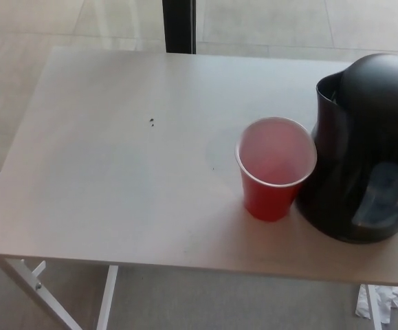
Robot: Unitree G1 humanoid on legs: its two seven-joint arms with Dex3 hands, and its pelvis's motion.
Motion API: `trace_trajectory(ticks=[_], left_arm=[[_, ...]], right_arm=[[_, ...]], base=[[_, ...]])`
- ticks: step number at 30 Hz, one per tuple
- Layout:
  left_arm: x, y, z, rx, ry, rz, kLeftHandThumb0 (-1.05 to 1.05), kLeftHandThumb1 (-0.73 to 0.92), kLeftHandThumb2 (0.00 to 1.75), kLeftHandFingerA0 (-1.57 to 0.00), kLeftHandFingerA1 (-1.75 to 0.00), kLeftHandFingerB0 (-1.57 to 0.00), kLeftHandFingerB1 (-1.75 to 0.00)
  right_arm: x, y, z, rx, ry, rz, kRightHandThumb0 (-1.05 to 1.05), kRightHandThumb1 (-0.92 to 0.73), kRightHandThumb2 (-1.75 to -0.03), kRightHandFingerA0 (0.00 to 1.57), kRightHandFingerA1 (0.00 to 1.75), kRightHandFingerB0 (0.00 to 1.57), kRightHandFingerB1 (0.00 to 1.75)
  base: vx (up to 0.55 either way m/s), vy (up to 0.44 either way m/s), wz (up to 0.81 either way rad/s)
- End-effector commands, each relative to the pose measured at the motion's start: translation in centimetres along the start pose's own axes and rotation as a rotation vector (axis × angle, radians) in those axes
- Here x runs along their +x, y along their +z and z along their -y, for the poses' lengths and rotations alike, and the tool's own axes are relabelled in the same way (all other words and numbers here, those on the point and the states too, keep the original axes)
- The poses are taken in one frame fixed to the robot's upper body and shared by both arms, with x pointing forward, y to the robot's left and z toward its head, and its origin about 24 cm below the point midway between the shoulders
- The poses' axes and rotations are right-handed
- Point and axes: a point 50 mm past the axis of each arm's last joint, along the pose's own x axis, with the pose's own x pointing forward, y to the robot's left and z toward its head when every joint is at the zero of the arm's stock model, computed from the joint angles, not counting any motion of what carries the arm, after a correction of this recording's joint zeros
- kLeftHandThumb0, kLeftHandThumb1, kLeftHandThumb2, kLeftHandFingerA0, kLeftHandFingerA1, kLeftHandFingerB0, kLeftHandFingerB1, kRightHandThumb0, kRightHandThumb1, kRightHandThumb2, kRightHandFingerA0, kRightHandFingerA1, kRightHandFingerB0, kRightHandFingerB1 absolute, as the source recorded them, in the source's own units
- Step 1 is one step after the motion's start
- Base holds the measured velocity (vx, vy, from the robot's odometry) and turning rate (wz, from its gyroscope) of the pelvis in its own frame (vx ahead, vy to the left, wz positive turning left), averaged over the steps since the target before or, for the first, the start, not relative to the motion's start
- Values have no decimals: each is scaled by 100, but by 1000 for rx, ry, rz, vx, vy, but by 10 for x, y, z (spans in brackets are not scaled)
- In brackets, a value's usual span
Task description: The robot uses its right hand to lift up a kettle kept on the middle of the desk by its handle and tilt it into a glass kept next to it to pour out water
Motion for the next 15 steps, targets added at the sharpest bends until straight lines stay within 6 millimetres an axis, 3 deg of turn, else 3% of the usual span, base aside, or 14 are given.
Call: trace_trajectory(ticks=[1, 6, 7, 8, 15], left_arm=[[-1, 4, -5, 70, 20, 9, -79, 85, 65, -50, -57, -37, -53], [-2, 3, -4, 72, 17, 8, -79, 86, 66, -49, -57, -37, -53], [-2, 3, -5, 79, 24, 1, -79, 86, 65, -50, -54, -37, -50], [-2, 3, -5, 86, 27, 1, -78, 87, 66, -50, -54, -38, -50], [-2, 6, -6, 53, 16, 20, -80, 86, 66, -48, -57, -35, -53]], right_arm=[[-7, -3, -19, -39, -27, 79, -9, -51, -123, 84, 174, 80, 158], [-8, -2, -19, -30, -54, 91, -14, -52, -118, 81, 175, 74, 162], [-7, 2, -17, -37, -69, 103, -20, -49, -117, 114, 138, 99, 127], [-8, 5, -17, -56, -87, 130, -12, -47, -125, 87, 175, 79, 157], [0, 28, -3, -126, -137, 220, -13, -46, -129, 87, 175, 80, 162]], base=[[0, 0, 0], [0, 0, 0], [0, 0, 0], [0, 0, 0], [0, 0, 0]])
